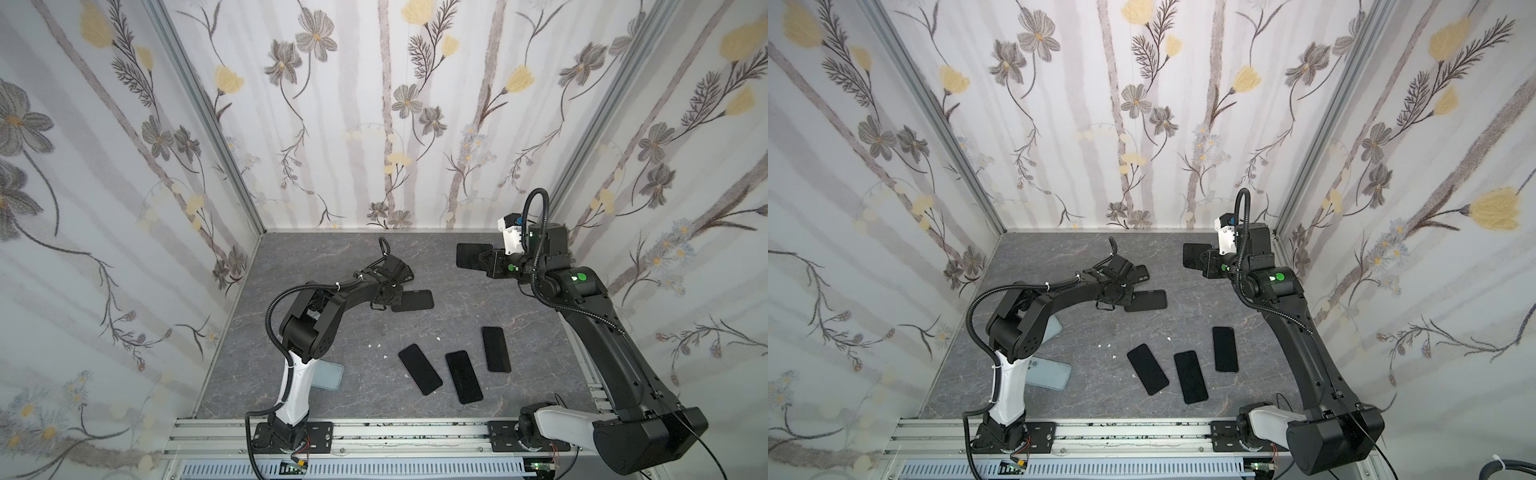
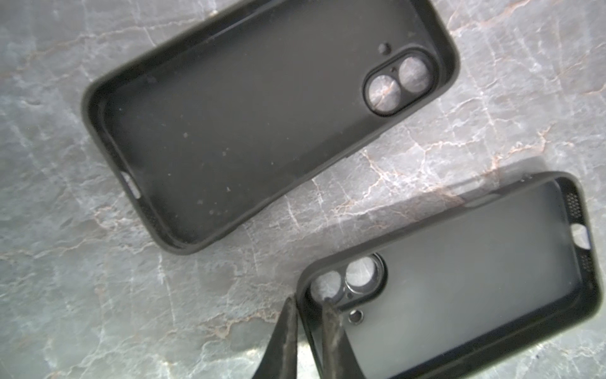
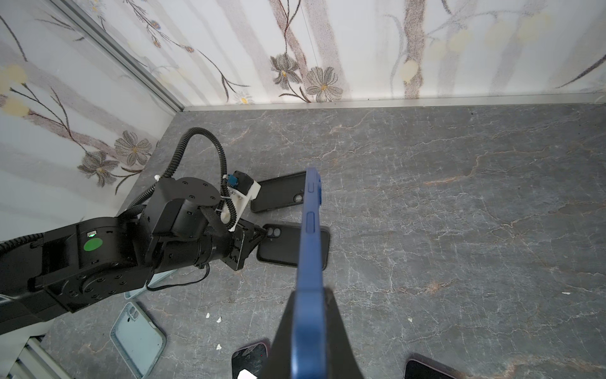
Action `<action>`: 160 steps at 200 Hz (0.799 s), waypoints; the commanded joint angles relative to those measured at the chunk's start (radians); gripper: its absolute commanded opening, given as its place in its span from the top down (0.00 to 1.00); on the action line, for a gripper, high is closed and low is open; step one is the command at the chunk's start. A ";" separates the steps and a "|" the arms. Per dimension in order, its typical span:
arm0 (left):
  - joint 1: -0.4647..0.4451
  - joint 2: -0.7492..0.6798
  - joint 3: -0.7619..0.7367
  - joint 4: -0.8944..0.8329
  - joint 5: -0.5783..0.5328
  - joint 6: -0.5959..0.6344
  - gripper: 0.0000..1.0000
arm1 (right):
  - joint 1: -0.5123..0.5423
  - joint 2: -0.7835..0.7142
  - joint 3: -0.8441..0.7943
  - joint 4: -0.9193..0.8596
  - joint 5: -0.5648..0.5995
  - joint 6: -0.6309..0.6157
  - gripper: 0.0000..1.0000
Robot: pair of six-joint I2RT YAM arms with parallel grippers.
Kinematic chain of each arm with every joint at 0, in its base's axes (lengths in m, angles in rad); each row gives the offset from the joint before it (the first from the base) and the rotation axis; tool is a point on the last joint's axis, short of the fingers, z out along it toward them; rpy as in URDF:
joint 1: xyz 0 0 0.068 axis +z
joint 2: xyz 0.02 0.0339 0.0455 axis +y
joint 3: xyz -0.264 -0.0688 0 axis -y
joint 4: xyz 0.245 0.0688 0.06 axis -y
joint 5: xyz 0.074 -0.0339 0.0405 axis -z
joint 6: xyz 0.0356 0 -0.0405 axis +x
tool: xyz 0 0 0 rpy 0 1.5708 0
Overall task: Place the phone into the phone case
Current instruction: 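Lower the left gripper onto the black case's rim while the right holds the phone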
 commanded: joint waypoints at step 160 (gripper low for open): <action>-0.031 -0.161 -0.202 0.029 0.152 -0.041 0.85 | 0.126 0.054 -0.009 0.024 0.015 0.093 1.00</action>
